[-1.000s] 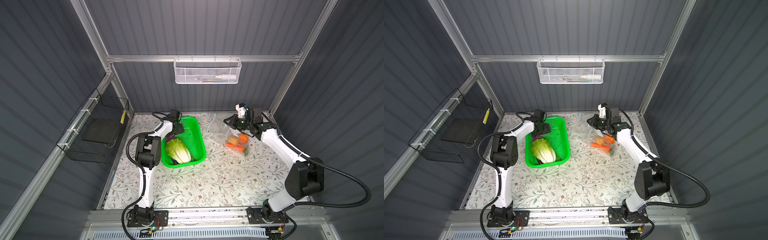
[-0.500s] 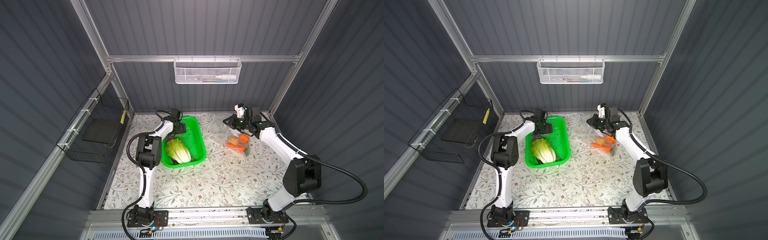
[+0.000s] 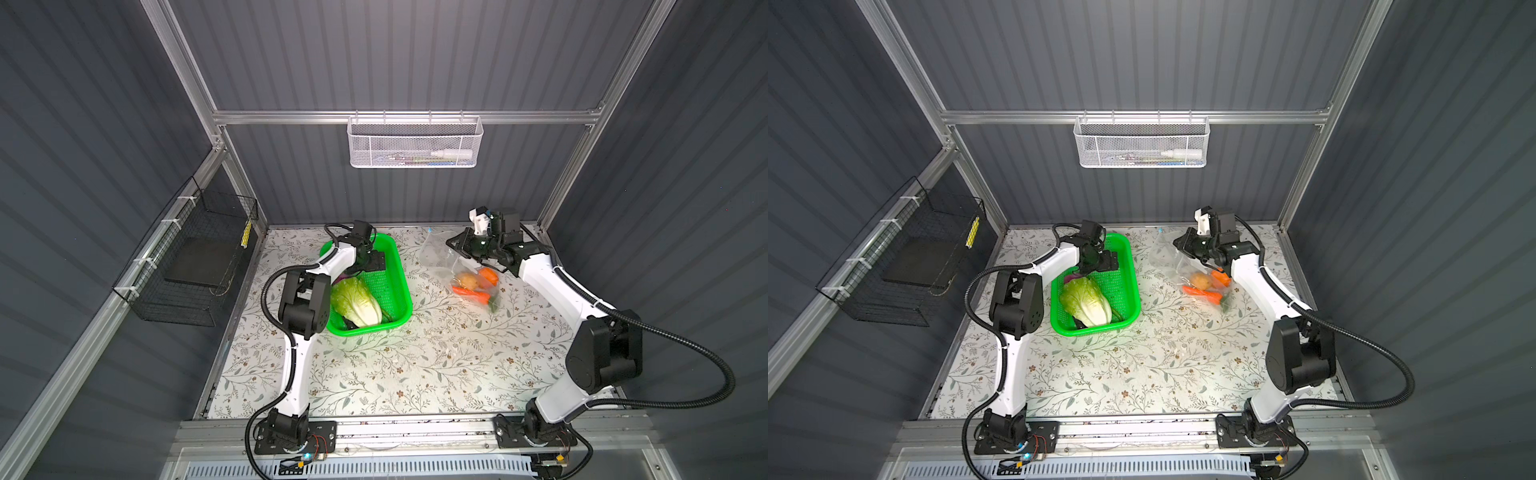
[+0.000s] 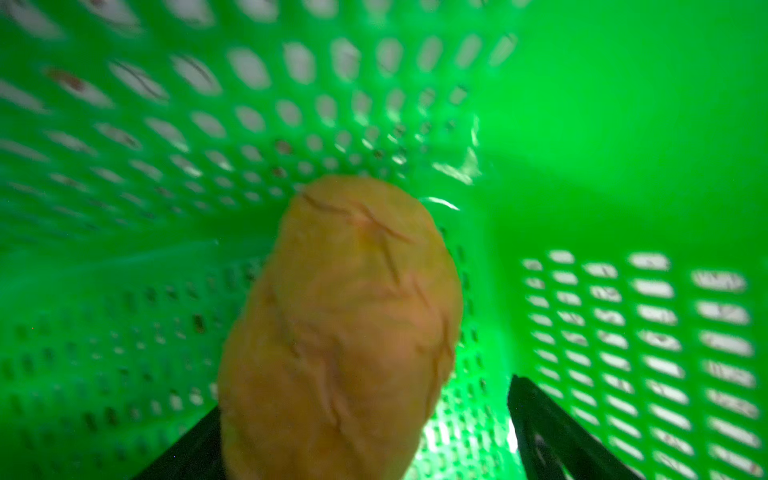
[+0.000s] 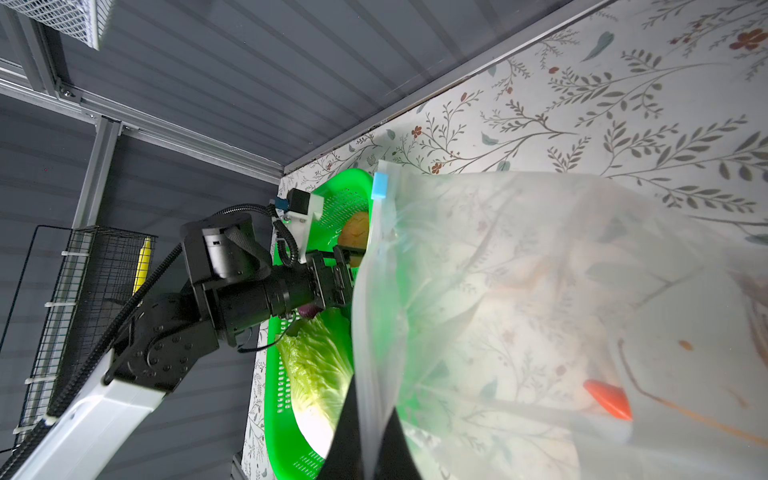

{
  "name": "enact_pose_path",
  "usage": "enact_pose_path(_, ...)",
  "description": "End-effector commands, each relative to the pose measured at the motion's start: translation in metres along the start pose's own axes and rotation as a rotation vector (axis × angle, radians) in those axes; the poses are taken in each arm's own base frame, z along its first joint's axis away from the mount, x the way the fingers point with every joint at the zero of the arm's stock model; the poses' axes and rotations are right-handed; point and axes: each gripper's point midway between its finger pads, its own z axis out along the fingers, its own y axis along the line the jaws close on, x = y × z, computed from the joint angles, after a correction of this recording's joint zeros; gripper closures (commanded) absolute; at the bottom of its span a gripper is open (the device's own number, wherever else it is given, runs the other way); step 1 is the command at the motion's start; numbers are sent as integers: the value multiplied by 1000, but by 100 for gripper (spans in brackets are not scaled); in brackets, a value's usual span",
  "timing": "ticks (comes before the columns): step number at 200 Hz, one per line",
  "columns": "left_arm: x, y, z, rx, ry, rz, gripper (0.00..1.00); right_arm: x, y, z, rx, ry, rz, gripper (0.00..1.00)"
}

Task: Place the food in the zip-top bag and seal the zipper

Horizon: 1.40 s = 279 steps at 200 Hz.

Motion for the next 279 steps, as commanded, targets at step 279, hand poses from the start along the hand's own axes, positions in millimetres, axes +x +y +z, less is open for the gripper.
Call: enact_pose_path(279, -33, 6, 24, -50, -20, -197, 27, -6, 8, -12, -9, -30, -39, 100)
